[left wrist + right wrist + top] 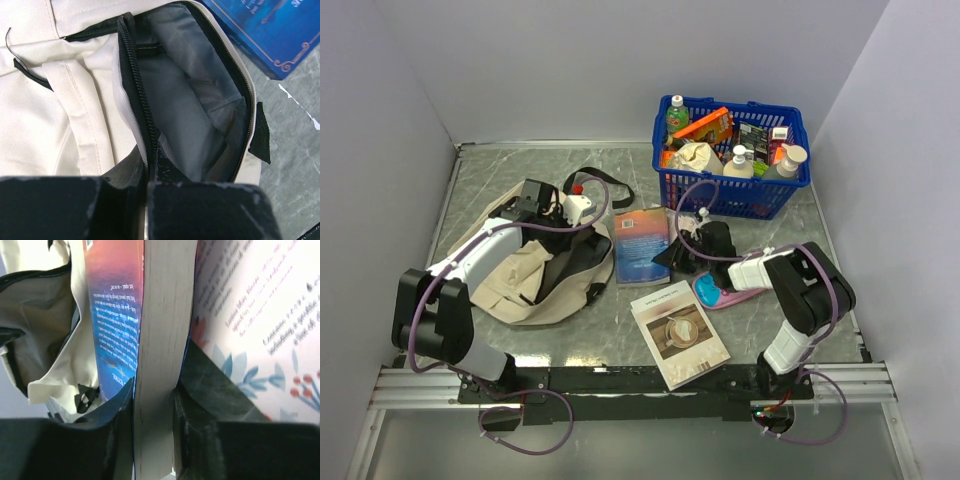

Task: Pack the student bag
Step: Pick up the book from the center of the board, then place the book in the student bag.

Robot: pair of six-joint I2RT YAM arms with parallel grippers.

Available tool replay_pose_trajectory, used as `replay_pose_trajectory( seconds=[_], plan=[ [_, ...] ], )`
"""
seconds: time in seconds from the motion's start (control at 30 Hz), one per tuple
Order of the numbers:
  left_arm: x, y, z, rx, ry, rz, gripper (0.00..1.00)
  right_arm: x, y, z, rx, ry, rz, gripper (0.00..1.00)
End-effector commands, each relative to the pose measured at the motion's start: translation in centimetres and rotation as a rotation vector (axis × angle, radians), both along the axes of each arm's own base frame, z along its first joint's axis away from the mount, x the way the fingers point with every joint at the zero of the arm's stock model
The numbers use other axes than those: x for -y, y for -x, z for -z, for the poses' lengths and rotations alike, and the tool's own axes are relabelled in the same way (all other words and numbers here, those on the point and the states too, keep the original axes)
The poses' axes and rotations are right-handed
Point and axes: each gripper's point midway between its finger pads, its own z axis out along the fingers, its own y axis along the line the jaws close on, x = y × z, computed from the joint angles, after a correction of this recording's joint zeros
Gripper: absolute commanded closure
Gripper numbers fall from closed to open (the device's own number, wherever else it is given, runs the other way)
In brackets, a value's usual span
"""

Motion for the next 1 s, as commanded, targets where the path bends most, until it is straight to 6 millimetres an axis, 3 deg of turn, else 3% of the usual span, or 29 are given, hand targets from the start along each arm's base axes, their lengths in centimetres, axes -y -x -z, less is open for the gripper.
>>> replay_pose_trajectory(
  seconds=[0.0,0.2,0.3,0.53,0.7,0.8,0.97],
  plan=[
    [0.8,-0.6,-3.1,0.076,0.044,0.018,0.99,0.2,0.8,-1.8,0.078,-0.026,-0.007,1.0],
    [0.6,-0.1,-2.4,0.072,0.04,0.014,0.99,-1.0,0.5,-9.9,0.196,-0.135,-0.053,1.0],
    [0.3,-0.2,-2.3,0.082,0.027,0.008,0.99,-1.5,1.4,-13.2,0.202,-0.185,-0.087,1.0],
    [0.6,-1.4,-4.4,0.141,0.039,0.01,0.99,-2.9,4.8,-16.2,0.135,-0.345,-0.215,1.0],
    [1.0,-2.4,-9.0,0.253,0.066,0.038,0.99,-4.1,5.9,-18.2,0.129,-0.383,-0.287,1.0],
    [1.5,-1.9,-10.3,0.286,0.083,0.066,0.99,-4.7,6.3,-19.8,0.151,-0.4,-0.321,1.0],
    [2.5,0.5,-9.7,0.27,0.093,0.155,0.99,-5.6,7.0,-21.6,0.162,-0.419,-0.359,1.0]
  ],
)
